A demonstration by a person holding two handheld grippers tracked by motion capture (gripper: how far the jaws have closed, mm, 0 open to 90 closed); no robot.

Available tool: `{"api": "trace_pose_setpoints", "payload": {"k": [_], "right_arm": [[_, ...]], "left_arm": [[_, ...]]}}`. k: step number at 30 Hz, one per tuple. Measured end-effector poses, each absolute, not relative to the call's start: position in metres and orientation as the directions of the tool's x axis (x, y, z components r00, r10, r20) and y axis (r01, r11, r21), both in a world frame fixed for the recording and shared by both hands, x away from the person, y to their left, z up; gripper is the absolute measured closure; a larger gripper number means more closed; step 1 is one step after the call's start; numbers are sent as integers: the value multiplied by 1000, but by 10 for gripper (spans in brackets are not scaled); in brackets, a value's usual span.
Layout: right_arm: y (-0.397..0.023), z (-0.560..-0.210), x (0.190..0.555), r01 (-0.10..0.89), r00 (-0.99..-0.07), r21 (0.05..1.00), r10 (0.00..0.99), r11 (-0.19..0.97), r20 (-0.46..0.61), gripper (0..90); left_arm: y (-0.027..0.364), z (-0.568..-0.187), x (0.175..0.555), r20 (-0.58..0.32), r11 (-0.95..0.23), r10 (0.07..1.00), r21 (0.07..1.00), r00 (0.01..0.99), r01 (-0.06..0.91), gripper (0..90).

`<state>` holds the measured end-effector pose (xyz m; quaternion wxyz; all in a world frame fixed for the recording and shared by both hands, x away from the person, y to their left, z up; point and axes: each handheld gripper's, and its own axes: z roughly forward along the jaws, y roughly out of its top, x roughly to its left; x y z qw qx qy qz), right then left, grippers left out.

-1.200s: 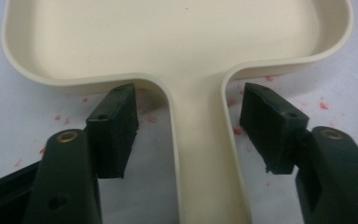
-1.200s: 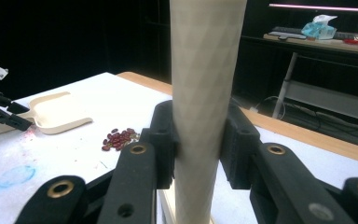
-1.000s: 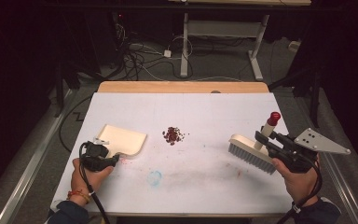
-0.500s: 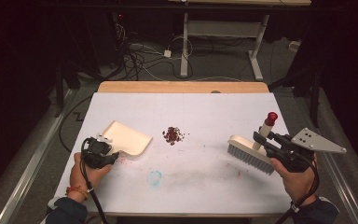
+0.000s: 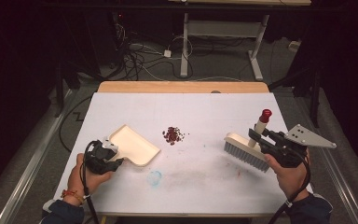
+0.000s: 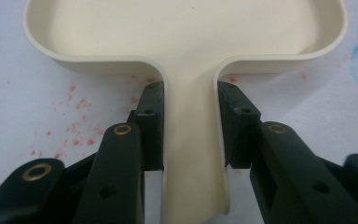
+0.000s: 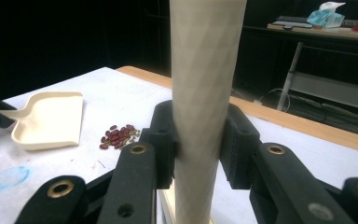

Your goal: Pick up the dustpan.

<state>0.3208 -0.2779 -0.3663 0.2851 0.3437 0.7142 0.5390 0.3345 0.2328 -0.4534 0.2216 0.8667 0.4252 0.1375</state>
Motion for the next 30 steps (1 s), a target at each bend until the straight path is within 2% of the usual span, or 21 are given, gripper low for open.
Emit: {"api": "trace_pose_setpoints", "payload": {"k": [18,22,30], "right_arm": [[-242,-366,370,189,-593,969,805,156,-14,698],[-230,-367,375,184,-588,965,807,186,-43,698],[-223,-369,378,195,-609,965,793,176,-22,699]], "left_arm": [[226,-455,335,46,-576,762,504,646,644,641],[227,-458,335,43,-576,761,502,647,644,641],[228,-457,334,49,-578,760,508,648,639,640]]}}
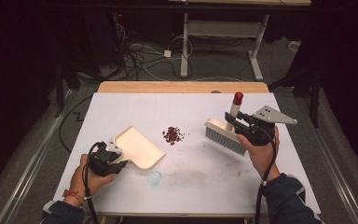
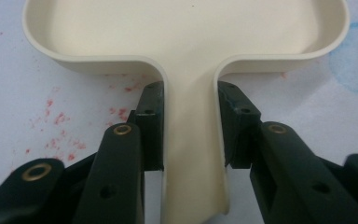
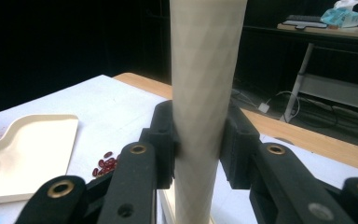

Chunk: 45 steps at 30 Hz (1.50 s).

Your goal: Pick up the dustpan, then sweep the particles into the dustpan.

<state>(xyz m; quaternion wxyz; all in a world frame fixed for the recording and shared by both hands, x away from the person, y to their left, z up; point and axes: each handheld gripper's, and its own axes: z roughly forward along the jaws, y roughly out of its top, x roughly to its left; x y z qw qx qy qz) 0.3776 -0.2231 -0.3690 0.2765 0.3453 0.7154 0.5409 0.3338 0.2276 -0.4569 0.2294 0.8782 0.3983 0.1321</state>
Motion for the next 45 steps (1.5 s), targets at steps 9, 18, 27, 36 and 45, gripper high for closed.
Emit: {"api": "trace_pose_setpoints", "payload": {"k": [9,18,27,36,45], "right_arm": [[-215,-368,390,181,-617,966,786,186,-35,698],[-189,-371,422,214,-614,958,789,190,-19,699],[-166,-369,452,213,-579,961,815,174,-19,699],[-134,-383,473,211,-553,962,833,174,-30,699],[-117,-399,480,220,-557,959,830,180,-28,699]], "left_arm": [[228,-455,332,47,-584,754,505,656,635,641],[227,-454,331,36,-599,737,498,675,627,641],[224,-455,335,17,-610,719,493,695,620,641],[216,-456,337,15,-631,697,487,717,604,640],[205,-452,343,35,-663,675,468,737,585,640]]}}
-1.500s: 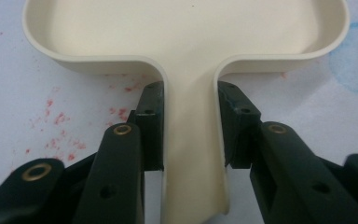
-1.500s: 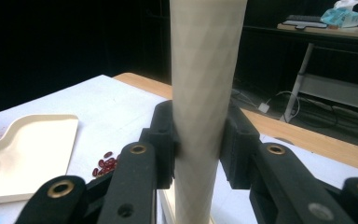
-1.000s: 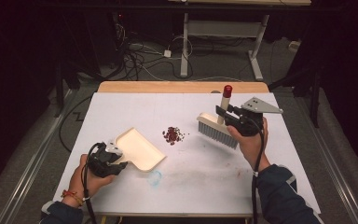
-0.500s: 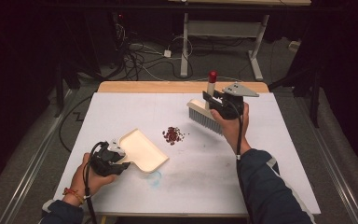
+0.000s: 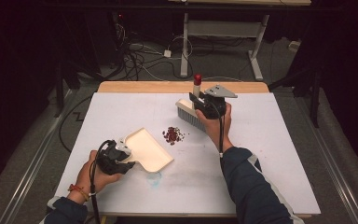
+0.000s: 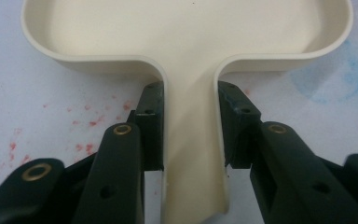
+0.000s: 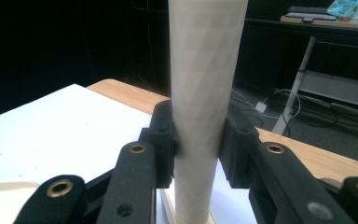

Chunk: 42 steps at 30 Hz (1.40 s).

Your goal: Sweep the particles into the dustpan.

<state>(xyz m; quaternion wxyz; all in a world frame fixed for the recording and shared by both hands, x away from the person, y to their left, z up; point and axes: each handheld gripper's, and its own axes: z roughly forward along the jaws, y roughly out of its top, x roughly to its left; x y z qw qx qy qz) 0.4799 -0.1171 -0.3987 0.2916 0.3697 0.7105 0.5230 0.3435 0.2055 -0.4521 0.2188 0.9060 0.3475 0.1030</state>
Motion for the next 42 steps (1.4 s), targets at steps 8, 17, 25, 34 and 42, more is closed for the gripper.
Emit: {"api": "trace_pose_setpoints", "payload": {"k": [8,17,25,34,42], "right_arm": [[-101,-403,467,220,-600,958,800,184,-16,695],[-83,-406,449,219,-639,958,769,187,-4,685],[-75,-405,436,227,-662,955,749,192,7,686],[-63,-405,428,232,-681,950,732,206,8,684],[-56,-403,419,237,-687,951,726,198,21,686]], "left_arm": [[201,-451,351,16,-656,679,461,734,597,639],[201,-450,355,9,-661,673,455,739,597,639],[194,-450,363,3,-651,684,456,730,608,638],[191,-450,365,16,-653,687,451,726,608,637],[183,-451,369,23,-660,686,439,727,609,637]]}}
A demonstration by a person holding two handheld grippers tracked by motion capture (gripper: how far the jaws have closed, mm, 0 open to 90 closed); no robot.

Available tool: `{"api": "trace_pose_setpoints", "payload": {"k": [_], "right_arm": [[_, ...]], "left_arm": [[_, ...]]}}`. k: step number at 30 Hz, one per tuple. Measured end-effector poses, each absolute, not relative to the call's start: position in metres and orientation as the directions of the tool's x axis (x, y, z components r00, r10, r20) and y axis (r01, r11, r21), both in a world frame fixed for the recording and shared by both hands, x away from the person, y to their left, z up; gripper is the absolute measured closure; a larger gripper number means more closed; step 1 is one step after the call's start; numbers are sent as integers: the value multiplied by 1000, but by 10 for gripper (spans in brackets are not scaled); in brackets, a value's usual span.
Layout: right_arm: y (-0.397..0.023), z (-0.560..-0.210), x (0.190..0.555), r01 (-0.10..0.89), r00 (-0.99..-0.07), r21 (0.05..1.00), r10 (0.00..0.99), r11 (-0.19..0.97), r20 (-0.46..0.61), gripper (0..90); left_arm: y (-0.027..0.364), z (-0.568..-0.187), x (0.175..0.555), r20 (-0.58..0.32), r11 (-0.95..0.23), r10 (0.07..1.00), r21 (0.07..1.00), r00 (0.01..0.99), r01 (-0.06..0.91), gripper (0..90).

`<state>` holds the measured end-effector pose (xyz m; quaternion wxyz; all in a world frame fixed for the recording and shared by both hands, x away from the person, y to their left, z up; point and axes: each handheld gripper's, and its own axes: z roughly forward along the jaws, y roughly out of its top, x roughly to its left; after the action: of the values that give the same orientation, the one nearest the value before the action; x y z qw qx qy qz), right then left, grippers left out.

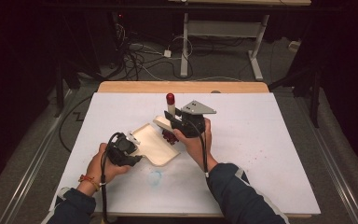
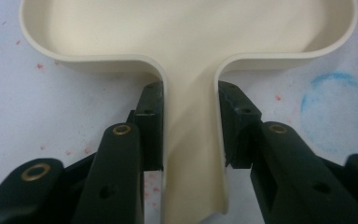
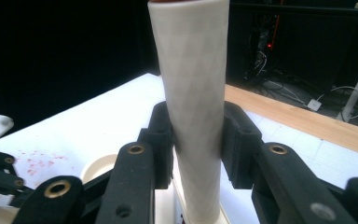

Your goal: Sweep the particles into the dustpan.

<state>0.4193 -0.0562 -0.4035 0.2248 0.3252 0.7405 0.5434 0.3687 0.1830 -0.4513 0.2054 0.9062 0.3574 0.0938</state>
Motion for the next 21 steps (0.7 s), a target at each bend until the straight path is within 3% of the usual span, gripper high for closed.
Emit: {"api": "trace_pose_setpoints", "payload": {"k": [21], "right_arm": [[-41,-394,394,234,-710,950,704,204,24,699]], "left_arm": [[175,-458,367,24,-655,699,423,715,626,636]]}}
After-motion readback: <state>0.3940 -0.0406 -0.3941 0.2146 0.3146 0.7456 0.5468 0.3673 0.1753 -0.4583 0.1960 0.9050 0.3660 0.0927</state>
